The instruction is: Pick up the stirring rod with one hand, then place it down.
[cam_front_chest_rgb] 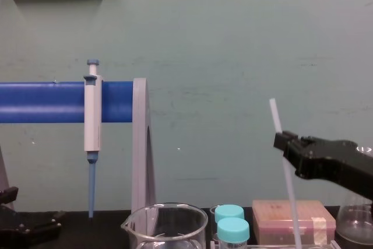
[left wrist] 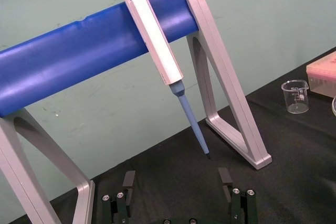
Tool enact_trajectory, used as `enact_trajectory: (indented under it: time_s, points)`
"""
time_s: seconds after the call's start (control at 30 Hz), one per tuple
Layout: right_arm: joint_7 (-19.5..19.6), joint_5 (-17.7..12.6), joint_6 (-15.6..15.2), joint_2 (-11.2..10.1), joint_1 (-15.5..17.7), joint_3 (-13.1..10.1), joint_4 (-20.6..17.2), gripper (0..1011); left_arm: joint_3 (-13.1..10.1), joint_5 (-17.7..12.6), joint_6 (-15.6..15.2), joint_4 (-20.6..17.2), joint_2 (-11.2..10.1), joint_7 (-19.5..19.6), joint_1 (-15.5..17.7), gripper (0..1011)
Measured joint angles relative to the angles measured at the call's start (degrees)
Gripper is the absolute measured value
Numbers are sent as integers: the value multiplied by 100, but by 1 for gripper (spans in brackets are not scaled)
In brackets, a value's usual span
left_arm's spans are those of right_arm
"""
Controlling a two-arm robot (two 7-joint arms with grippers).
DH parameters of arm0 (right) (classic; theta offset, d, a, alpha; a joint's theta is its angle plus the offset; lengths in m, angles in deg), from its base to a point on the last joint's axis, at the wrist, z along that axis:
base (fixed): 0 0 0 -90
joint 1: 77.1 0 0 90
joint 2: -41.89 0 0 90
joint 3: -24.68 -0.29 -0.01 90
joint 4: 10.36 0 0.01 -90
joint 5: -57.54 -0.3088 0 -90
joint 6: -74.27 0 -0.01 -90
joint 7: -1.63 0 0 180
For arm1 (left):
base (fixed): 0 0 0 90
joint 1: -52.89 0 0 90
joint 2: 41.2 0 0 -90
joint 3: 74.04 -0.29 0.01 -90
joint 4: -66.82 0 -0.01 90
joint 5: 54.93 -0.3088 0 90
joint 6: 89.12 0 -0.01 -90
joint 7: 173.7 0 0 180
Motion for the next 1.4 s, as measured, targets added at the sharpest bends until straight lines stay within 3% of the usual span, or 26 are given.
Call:
enact_trajectory:
  time_s: [0.53,0.83,1.13,1.4]
  points:
    - [-124,-500,209,134,87,-578,-682,66,0,0,0,0,0,0,0,1000]
    - [-11,-412,286,73,116,-810,-863,66,0,0,0,0,0,0,0,1000]
    - [7,-216,278,-88,127,-995,-807,66,0,0,0,0,0,0,0,1000]
    - [47,-144,258,-71,148,-1074,-778,66,0,0,0,0,0,0,0,1000]
